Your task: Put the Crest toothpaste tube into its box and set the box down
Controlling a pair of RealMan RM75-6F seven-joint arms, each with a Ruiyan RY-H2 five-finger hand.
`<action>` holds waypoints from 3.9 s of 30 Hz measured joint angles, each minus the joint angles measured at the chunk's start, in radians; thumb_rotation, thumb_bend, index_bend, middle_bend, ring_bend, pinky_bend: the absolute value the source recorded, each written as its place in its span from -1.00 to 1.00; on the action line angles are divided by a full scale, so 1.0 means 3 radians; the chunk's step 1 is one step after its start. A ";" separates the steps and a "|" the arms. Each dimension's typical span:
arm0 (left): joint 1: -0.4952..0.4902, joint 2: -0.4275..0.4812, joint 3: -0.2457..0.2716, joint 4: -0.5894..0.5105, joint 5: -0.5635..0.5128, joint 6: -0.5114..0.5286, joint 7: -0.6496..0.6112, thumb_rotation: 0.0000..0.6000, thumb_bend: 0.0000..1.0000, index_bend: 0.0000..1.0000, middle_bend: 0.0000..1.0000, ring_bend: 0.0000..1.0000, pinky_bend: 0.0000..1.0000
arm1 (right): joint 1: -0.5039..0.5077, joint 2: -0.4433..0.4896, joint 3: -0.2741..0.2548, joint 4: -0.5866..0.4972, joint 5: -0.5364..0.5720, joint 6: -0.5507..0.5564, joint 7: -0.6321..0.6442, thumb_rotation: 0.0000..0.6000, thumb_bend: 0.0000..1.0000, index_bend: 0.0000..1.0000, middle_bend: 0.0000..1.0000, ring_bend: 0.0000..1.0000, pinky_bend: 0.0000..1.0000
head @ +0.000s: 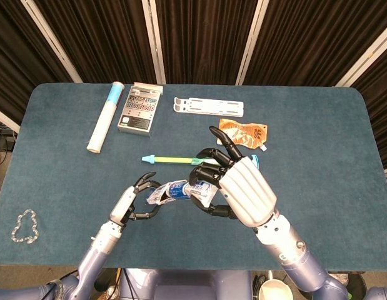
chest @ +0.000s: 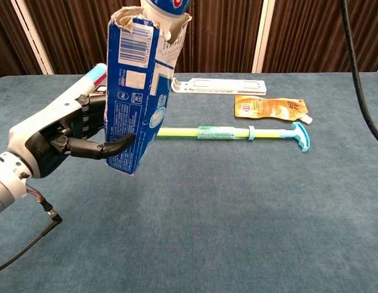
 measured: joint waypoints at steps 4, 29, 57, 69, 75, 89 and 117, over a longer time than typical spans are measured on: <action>0.0002 0.0004 -0.0011 -0.0010 -0.0006 0.0007 -0.0002 1.00 -0.08 -0.17 -0.22 -0.83 -0.85 | 0.0000 -0.0011 -0.0017 0.0001 -0.0012 -0.0016 -0.0028 1.00 0.12 0.11 0.39 -0.34 -1.00; 0.0019 0.0038 -0.0003 0.0061 -0.0021 -0.0025 -0.0291 1.00 -0.08 -0.16 -0.20 -0.83 -0.85 | 0.0008 -0.0252 -0.0203 0.0072 -0.0006 -0.0136 -0.0233 1.00 0.17 0.11 0.39 -0.34 -1.00; -0.0055 -0.0052 -0.0005 0.0130 -0.0071 -0.0190 -0.0142 1.00 -0.08 -0.16 -0.20 -0.83 -0.85 | 0.0068 -0.0387 -0.0264 0.0024 -0.0039 -0.0264 -0.0425 1.00 0.17 0.11 0.39 -0.34 -1.00; -0.0066 -0.0071 0.0011 0.0099 -0.0078 -0.0218 -0.0063 1.00 -0.08 -0.15 -0.20 -0.83 -0.85 | 0.0037 -0.0410 -0.0313 0.0043 -0.0080 -0.0264 -0.0425 1.00 0.17 0.11 0.39 -0.34 -1.00; -0.0083 -0.0075 0.0019 0.0051 -0.0051 -0.0222 0.0035 1.00 -0.08 -0.15 -0.20 -0.83 -0.85 | 0.0030 -0.0434 -0.0341 0.0064 -0.0096 -0.0282 -0.0416 1.00 0.17 0.11 0.39 -0.34 -1.00; -0.0089 -0.0111 0.0028 0.0000 -0.0014 -0.0185 0.0100 1.00 -0.08 -0.15 -0.19 -0.83 -0.85 | 0.0038 -0.0369 -0.0313 0.0008 0.0086 -0.0329 -0.0494 1.00 -0.12 0.09 0.39 -0.34 -1.00; -0.0069 -0.0064 -0.0009 -0.0034 0.0105 0.0004 -0.0136 1.00 -0.08 -0.15 -0.18 -0.83 -0.85 | 0.0043 -0.0008 -0.0292 -0.0052 0.0271 -0.0478 -0.0405 0.98 -0.67 -0.41 -0.52 -0.64 -1.00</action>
